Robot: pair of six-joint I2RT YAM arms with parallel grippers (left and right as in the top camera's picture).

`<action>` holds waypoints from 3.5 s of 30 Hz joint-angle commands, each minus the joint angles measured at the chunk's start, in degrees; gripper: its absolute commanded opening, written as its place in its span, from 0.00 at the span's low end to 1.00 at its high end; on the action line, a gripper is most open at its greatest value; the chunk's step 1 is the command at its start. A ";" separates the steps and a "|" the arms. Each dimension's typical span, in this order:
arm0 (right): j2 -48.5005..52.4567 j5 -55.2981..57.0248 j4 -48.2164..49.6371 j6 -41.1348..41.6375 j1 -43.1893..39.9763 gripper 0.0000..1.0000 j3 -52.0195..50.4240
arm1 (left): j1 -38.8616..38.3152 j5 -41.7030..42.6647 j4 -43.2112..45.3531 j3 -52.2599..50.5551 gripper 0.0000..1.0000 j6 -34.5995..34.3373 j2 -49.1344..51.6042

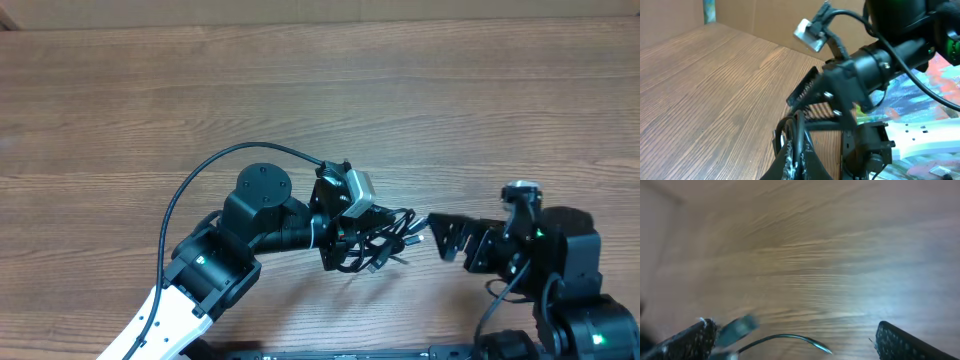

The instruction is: Untangle cables

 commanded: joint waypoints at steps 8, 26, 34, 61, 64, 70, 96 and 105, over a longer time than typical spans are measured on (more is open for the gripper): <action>-1.01 -35.76 6.25 -32.04 -0.09 0.97 1.90 | 2.36 11.17 1.14 1.22 0.04 4.61 -1.03; -1.01 -47.60 6.14 -37.97 -0.09 0.04 1.90 | 2.51 20.35 5.95 1.20 0.63 3.78 -0.66; -1.01 -42.34 11.89 -31.06 -0.11 0.04 1.90 | 16.17 15.85 2.14 1.20 1.00 -20.70 -0.70; 1.33 -19.43 59.52 36.17 -0.09 0.04 1.90 | 22.27 22.14 5.62 1.20 0.85 -66.51 -0.70; 2.80 -22.40 61.53 38.51 -0.04 0.04 1.90 | 20.09 19.71 7.21 1.20 0.94 -68.22 -0.70; 5.11 -28.81 62.31 40.11 -0.04 0.04 1.90 | 17.70 15.98 9.53 1.20 0.94 -70.38 -0.70; 8.98 -37.81 55.15 36.54 -0.02 0.04 1.77 | 16.70 12.92 24.11 1.20 0.39 -80.61 -0.66; 9.03 -38.23 43.21 19.69 -0.04 0.04 1.77 | 16.70 13.64 24.13 1.20 0.04 -75.95 -0.66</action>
